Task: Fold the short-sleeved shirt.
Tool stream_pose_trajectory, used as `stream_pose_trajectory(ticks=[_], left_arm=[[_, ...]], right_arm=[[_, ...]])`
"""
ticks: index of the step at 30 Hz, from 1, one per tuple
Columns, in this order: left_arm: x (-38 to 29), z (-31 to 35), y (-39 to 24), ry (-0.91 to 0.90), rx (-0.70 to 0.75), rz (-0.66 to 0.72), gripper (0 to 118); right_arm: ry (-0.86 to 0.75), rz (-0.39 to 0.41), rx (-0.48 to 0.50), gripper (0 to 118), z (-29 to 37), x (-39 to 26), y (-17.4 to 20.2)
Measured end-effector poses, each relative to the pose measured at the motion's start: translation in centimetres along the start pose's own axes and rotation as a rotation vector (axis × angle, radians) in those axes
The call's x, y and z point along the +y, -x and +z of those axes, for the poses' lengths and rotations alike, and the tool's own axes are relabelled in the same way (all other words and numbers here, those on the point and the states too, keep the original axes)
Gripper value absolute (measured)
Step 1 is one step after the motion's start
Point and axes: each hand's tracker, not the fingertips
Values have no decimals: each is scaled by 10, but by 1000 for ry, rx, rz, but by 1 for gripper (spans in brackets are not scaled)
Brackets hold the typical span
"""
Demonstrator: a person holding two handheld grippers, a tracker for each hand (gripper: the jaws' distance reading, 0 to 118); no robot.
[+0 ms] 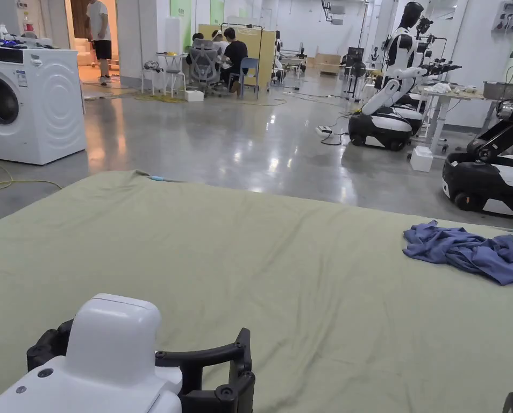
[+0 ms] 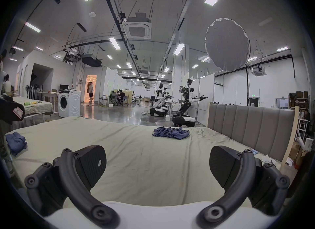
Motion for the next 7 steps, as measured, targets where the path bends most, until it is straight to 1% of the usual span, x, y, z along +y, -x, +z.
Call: stream_pose_trajectory(ticks=[2, 5, 7], left_arm=[[2, -5, 2, 49, -18, -5, 118], [2, -3, 4, 23, -1, 45, 118], [2, 1, 2, -13, 42, 21, 118]], right_arm=[[3, -11, 11, 118, 0, 2, -1], [-1, -16, 10, 118, 2, 3, 0], [-2, -12, 4, 118, 0, 4, -2]])
